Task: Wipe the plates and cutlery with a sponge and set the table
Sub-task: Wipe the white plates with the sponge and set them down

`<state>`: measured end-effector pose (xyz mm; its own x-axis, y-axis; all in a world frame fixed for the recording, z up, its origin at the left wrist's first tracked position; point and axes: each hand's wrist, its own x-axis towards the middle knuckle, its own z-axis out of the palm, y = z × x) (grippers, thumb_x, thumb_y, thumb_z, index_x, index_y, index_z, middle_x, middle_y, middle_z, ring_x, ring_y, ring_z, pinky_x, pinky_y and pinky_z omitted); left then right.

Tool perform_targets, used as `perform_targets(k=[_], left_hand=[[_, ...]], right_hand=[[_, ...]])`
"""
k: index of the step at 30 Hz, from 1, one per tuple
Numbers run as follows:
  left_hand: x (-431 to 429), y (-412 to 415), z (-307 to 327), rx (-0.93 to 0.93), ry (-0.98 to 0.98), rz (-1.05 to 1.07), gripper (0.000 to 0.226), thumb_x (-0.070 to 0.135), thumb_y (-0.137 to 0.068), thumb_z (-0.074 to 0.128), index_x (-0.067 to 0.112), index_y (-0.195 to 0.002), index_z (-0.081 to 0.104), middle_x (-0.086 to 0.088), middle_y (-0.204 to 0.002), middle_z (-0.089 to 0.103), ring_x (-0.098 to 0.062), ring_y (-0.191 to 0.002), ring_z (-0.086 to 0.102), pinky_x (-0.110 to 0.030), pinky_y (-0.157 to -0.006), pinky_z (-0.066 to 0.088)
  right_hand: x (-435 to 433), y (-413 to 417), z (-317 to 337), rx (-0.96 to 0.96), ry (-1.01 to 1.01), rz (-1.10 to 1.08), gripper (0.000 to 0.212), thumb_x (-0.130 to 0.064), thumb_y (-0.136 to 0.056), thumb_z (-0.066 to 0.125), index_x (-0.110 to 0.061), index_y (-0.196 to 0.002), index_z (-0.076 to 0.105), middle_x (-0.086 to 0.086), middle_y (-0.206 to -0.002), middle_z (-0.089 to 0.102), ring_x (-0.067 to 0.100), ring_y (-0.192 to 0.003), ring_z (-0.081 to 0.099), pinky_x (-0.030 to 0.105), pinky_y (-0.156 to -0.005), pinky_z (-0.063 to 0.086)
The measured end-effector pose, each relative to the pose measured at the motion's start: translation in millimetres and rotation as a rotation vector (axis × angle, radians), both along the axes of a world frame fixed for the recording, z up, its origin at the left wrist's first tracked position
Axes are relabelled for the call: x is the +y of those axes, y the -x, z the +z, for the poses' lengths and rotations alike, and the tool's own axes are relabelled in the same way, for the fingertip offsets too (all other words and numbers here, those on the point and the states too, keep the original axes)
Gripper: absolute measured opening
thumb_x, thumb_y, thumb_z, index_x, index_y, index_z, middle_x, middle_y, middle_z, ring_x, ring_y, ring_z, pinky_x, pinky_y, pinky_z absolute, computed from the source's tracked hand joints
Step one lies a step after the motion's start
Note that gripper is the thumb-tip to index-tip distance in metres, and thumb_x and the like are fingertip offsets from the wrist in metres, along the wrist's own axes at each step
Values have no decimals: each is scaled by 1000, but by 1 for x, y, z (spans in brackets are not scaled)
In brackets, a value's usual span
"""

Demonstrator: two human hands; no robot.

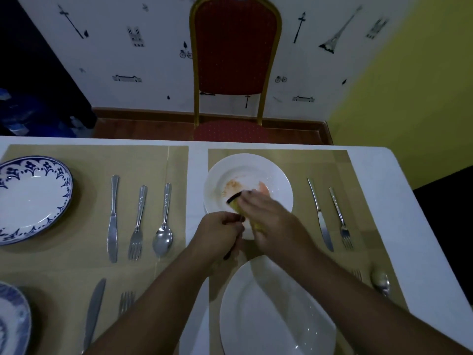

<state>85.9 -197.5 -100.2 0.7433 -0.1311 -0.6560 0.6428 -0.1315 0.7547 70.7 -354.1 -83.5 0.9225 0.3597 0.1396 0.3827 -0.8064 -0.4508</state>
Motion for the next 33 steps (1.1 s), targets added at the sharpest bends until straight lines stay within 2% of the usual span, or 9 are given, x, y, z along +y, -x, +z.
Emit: perform_targets(k=[3,8,14,18,21,25,27,30,33], left_hand=[[4,5,5,-49,-32,-28,21,2,-94,55,8,-85,74,-10,-64,61,-21,-54,53,-26,-47,40],[15,15,7,-57,8,51,21,6,-100,56,12,-101,76,-8,-78,69,-14,-61,56,-24,-52,46],[22,28,11,5,24,85,22,7,-100,57,14,-98,77,-2,-70,68,-8,-51,54,-18,-46,42],[26,43,14,9,25,26,25,8,-99,57,16,-90,78,-2,-68,65,-15,-59,53,-22,-49,40],[28,43,18,17,21,16,25,11,-100,55,16,-87,77,-2,-67,62,-17,-59,51,-21,-43,34],[27,39,21,28,16,38,27,27,-101,57,11,-90,76,0,-65,61,-13,-52,46,-19,-40,32],[26,38,20,13,30,28,23,28,-100,61,12,-93,77,-5,-69,62,-15,-54,48,-23,-44,36],[22,34,20,-6,28,-8,13,30,-94,69,22,-95,80,-5,-89,75,-20,-80,68,-29,-65,55],[13,34,22,-85,-34,-65,13,34,-94,68,28,-95,80,3,-98,75,-18,-93,67,-31,-77,59]], right_hand=[[2,0,-13,-24,104,103,65,9,-70,55,-7,-133,54,7,-139,52,25,-135,39,34,-112,31],[8,-13,-12,4,112,79,59,8,-76,60,-13,-131,58,2,-137,54,21,-130,46,27,-108,29],[12,-18,-4,213,-37,-162,57,2,-81,55,-22,-133,55,-4,-139,53,16,-128,47,30,-106,40],[-8,-13,-5,346,75,-216,54,-4,-80,60,-22,-130,57,-3,-136,56,21,-122,53,36,-102,44],[-19,-3,-7,364,140,-269,54,-14,-79,61,-23,-132,57,-3,-135,56,19,-122,52,30,-101,43],[-23,7,-3,326,-39,-440,56,-3,-77,53,-24,-127,60,-3,-127,61,14,-112,56,22,-93,44],[-19,13,7,309,-147,-493,54,0,-80,52,-27,-126,61,-7,-120,63,10,-104,56,17,-85,42],[-16,25,19,294,-257,-536,53,2,-85,54,-23,-131,58,-14,-120,57,6,-109,52,14,-90,39],[-22,40,24,299,-342,-572,52,2,-87,52,-26,-131,58,-15,-119,58,4,-108,54,12,-89,41]])
